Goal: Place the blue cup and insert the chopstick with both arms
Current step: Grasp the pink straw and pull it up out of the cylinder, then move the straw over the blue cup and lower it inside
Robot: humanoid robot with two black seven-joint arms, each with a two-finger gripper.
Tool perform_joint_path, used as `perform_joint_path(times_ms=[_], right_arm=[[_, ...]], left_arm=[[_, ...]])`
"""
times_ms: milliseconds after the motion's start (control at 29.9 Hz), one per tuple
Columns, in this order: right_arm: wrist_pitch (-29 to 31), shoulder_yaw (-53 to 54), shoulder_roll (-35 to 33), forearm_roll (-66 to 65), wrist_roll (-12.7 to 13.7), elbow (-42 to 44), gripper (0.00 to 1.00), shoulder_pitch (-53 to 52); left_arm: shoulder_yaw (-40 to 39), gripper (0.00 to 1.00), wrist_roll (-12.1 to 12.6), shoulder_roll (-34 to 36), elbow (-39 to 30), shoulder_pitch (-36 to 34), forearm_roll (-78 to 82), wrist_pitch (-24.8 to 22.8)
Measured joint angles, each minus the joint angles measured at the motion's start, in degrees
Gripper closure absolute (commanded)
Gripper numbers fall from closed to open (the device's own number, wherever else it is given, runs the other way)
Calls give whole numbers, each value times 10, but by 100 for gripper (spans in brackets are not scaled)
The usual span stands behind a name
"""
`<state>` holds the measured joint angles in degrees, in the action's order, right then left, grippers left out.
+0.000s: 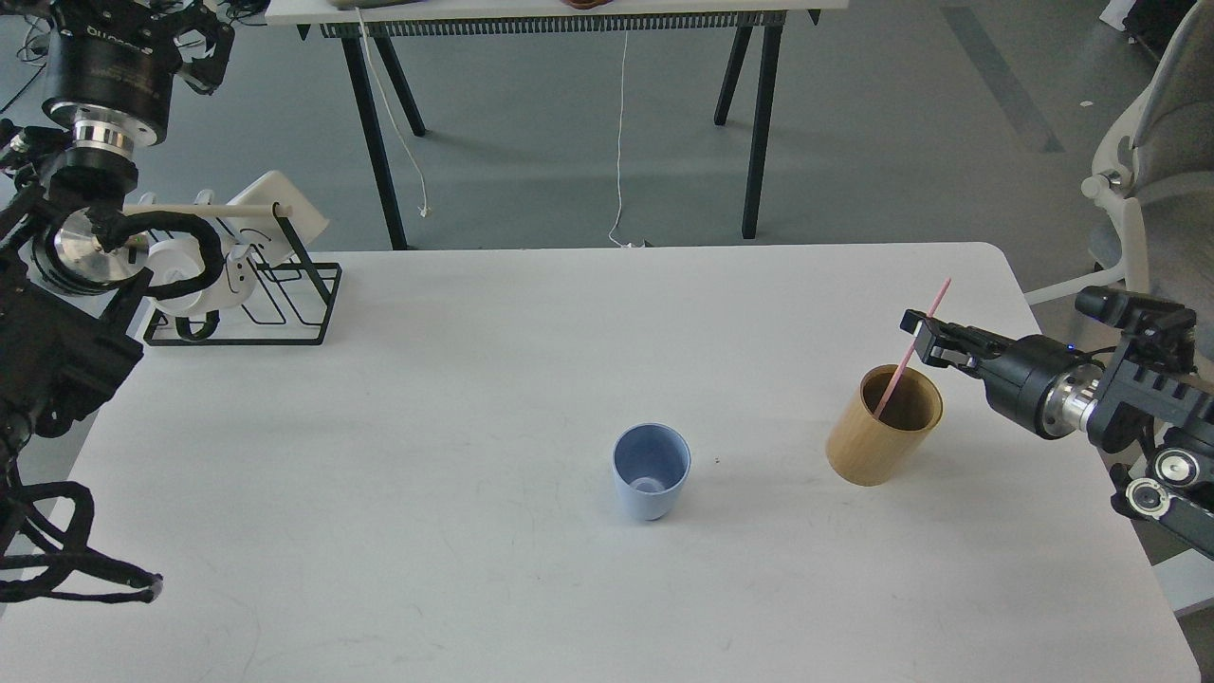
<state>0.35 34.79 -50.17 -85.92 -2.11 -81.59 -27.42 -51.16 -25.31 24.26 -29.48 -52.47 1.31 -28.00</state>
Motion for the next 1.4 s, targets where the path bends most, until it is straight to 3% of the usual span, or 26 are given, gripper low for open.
perform_joint_path(times_ms=[267, 468, 669, 903, 1404], right_arm=[[-1, 52, -100, 9, -1, -91, 99, -9], [6, 146, -108, 16, 1, -112, 99, -40], [11, 152, -27, 45, 2, -153, 99, -67], [16, 60, 61, 35, 13, -159, 99, -73], [19, -41, 183, -6, 12, -70, 99, -85]], left_arm=[[-1, 1, 0, 5, -1, -2, 0, 0], [0, 1, 2, 5, -1, -2, 0, 0], [6, 1, 8, 4, 2, -2, 1, 0], [7, 1, 14, 3, 3, -1, 0, 0], [6, 0, 13, -5, 0, -2, 1, 0]])
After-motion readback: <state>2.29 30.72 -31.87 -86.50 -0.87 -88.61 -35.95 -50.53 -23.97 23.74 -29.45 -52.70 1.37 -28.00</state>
